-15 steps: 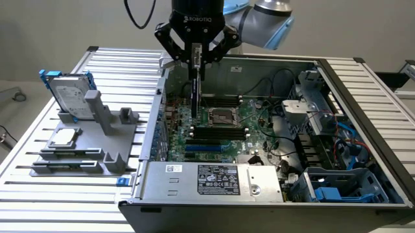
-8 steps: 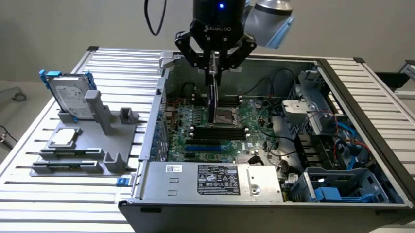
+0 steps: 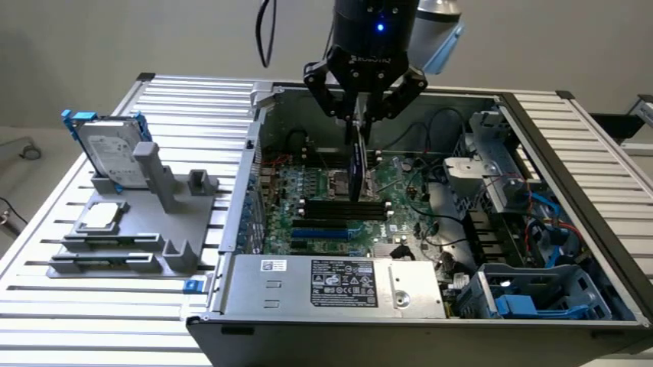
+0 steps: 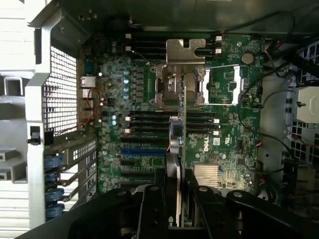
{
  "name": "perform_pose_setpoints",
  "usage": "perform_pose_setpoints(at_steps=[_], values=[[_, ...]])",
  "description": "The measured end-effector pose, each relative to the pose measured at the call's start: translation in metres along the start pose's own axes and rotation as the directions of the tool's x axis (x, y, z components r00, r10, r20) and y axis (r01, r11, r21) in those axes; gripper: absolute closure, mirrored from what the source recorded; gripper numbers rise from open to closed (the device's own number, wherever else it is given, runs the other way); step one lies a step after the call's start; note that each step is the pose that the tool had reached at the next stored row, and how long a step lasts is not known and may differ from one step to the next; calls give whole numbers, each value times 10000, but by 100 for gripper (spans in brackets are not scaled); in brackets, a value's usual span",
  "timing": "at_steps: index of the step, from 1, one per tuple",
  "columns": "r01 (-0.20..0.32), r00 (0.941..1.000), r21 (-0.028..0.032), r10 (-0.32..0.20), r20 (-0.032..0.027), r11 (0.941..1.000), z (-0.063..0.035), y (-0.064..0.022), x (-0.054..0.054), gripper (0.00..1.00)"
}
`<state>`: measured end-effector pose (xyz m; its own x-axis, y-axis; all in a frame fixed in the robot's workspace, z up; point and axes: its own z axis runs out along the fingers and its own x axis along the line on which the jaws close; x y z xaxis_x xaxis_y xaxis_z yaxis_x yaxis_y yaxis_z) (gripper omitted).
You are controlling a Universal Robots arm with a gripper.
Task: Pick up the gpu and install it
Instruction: 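Pick up the gpu and move the gpu toward the slot, then insert the gpu into the slot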
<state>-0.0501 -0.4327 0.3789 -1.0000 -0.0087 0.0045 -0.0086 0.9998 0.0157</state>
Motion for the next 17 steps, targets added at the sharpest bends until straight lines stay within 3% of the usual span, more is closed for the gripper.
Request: perform_pose_setpoints(at_steps=[17], values=[[0,10000,0,0,-4,10000,0,0,0,73]])
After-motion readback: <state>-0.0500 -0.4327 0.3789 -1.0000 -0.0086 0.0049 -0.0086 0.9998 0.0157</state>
